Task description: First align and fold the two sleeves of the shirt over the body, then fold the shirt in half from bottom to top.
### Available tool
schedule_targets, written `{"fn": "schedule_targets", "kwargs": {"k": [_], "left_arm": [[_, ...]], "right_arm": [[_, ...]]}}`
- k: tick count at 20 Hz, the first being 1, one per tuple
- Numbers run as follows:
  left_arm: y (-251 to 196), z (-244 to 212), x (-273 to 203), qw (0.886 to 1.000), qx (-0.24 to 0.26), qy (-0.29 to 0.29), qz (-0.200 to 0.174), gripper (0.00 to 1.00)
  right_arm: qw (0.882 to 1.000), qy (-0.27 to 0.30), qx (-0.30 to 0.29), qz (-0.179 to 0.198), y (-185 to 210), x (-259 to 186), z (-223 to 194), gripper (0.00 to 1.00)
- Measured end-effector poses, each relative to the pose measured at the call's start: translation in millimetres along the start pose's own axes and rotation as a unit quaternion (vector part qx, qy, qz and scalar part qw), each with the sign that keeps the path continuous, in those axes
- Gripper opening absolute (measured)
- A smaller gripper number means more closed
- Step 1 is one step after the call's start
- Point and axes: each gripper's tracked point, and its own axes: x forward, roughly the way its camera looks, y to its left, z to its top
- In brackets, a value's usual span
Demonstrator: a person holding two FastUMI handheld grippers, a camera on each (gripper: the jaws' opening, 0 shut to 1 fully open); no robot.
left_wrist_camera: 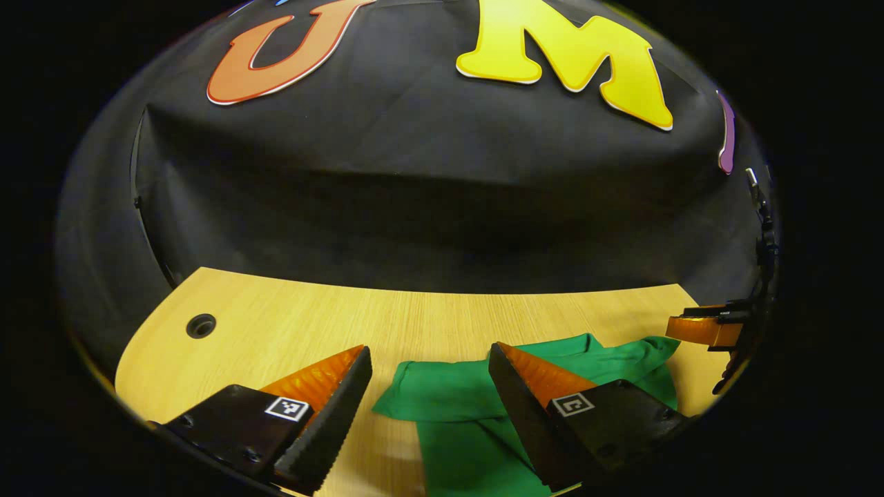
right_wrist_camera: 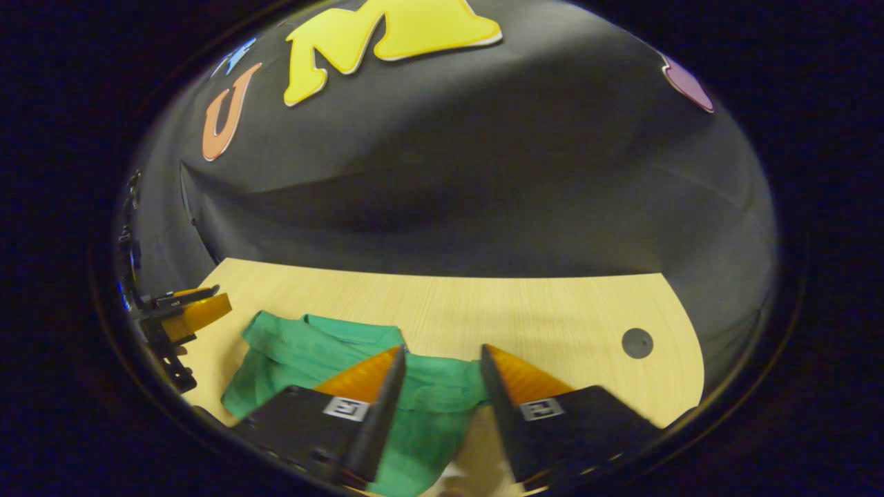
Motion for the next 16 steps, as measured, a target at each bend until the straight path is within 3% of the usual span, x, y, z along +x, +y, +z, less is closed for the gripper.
{"fn": "schedule_targets", "kwargs": {"k": [1, 3, 4, 6, 9, 14, 16], "left_arm": [[3, 5, -5, 1.0, 0.0, -0.005, 0.005, 1.0], [4, 18, -20, 1.0, -0.004, -0.019, 0.008, 1.0], [6, 26, -31, 1.0, -0.004, -0.027, 0.012, 1.0], [9, 44, -53, 0.999, -0.003, -0.046, 0.019, 1.0], [8, 72, -102, 0.997, 0.003, -0.081, 0.02, 1.0], [2, 112, -211, 0.99, 0.025, -0.139, 0.018, 1.0], [2, 118, -257, 0.987, 0.034, -0.155, 0.027, 1.0]], "right_arm": [[1.0, -0.008, 0.0, -0.002, 0, -8, 8, 1.0], [1.0, -0.026, -0.001, -0.013, 2, -25, 16, 0.92], [0.999, -0.036, -0.002, -0.016, 4, -37, 22, 0.96], [0.998, -0.055, -0.005, -0.018, 11, -64, 33, 0.92], [0.996, -0.083, -0.01, -0.022, 24, -115, 44, 0.96], [0.988, -0.148, -0.024, -0.031, 57, -226, 59, 1.0], [0.984, -0.172, -0.023, -0.034, 73, -274, 57, 0.96]]}}
